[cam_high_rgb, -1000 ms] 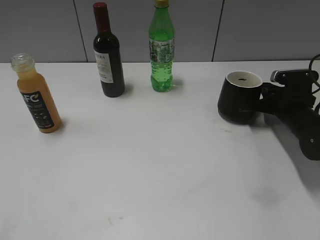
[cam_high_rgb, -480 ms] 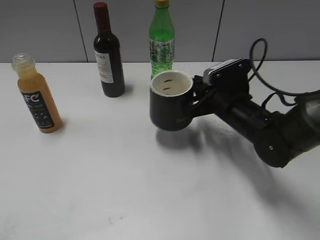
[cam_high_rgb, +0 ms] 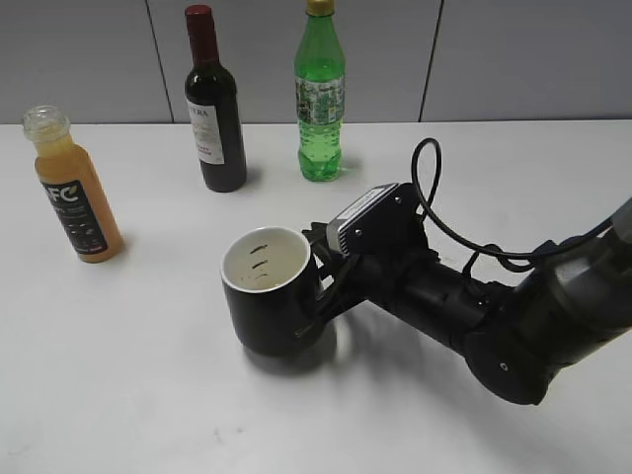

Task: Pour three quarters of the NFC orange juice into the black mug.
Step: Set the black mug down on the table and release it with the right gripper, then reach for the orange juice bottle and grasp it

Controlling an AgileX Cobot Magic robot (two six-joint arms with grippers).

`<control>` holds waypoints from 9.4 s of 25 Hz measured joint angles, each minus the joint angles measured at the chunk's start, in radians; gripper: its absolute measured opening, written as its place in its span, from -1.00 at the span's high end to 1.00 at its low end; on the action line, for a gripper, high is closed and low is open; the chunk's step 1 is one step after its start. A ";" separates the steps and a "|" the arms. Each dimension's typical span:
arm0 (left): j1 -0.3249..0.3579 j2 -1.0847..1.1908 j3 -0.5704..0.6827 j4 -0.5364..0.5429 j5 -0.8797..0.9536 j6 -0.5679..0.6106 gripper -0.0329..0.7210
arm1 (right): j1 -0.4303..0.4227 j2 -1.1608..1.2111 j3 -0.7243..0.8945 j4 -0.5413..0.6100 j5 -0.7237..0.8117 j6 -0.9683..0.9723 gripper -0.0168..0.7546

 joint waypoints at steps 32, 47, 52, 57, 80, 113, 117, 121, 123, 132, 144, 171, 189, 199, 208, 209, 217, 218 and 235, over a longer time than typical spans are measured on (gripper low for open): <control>0.000 0.000 0.000 0.000 0.000 0.000 0.28 | 0.003 0.047 0.068 0.098 -0.041 -0.003 -0.01; 0.000 0.000 0.000 0.000 0.000 0.000 0.28 | 0.003 0.006 0.155 0.141 -0.042 -0.003 -0.78; 0.000 0.000 0.000 0.000 0.000 0.000 0.28 | 0.003 -0.063 0.205 0.143 -0.042 -0.003 -0.78; 0.000 0.000 0.000 0.000 0.000 0.000 0.28 | 0.003 -0.213 0.245 0.154 -0.038 -0.004 -0.78; 0.000 0.000 0.000 0.000 0.000 0.000 0.28 | 0.003 -0.997 0.248 0.140 1.483 -0.041 -0.71; 0.000 0.000 0.000 0.000 -0.001 0.000 0.28 | -0.522 -2.074 0.264 0.038 2.105 0.075 -0.58; 0.000 0.000 0.000 0.000 -0.001 0.000 0.28 | -0.523 -2.127 0.264 0.038 2.106 0.075 -0.58; 0.000 0.000 0.000 0.000 -0.001 0.000 0.28 | -0.524 -2.129 0.265 0.038 2.106 0.075 -0.56; 0.000 0.000 0.000 0.000 -0.001 0.000 0.28 | -0.524 -2.129 0.265 0.038 2.106 0.075 -0.57; 0.000 0.000 0.000 0.000 -0.001 0.000 0.28 | -0.524 -2.129 0.265 0.038 2.106 0.075 -0.57; 0.000 0.000 0.000 0.000 -0.001 0.000 0.28 | -0.524 -2.129 0.265 0.038 2.106 0.075 -0.57; 0.000 0.000 0.000 0.000 -0.001 0.000 -0.10 | -0.524 -2.129 0.265 0.039 2.106 0.075 -0.56; 0.000 0.000 -0.004 0.000 -0.017 0.000 -0.80 | -0.524 -2.129 0.265 0.039 2.106 0.075 -0.56; 0.000 0.260 -0.014 -0.002 -0.486 0.000 -0.79 | -0.524 -2.129 0.265 0.039 2.106 0.075 -0.56; -0.006 0.595 -0.013 -0.001 -0.966 0.000 -0.78 | -0.524 -2.129 0.265 0.039 2.106 0.075 -0.56; -0.006 0.638 -0.013 0.000 -1.003 0.000 -0.77 | -0.524 -2.129 0.265 0.039 2.106 0.075 -0.56; -0.007 0.914 0.031 0.001 -1.324 0.000 -0.74 | -0.524 -2.129 0.265 0.039 2.106 0.075 -0.56; -0.009 0.941 0.045 0.001 -1.368 0.000 -0.74 | -0.524 -2.129 0.265 0.039 2.106 0.075 -0.56; -0.039 1.477 0.244 0.009 -2.017 0.000 -0.70 | -0.524 -2.129 0.265 0.040 2.107 0.075 -0.56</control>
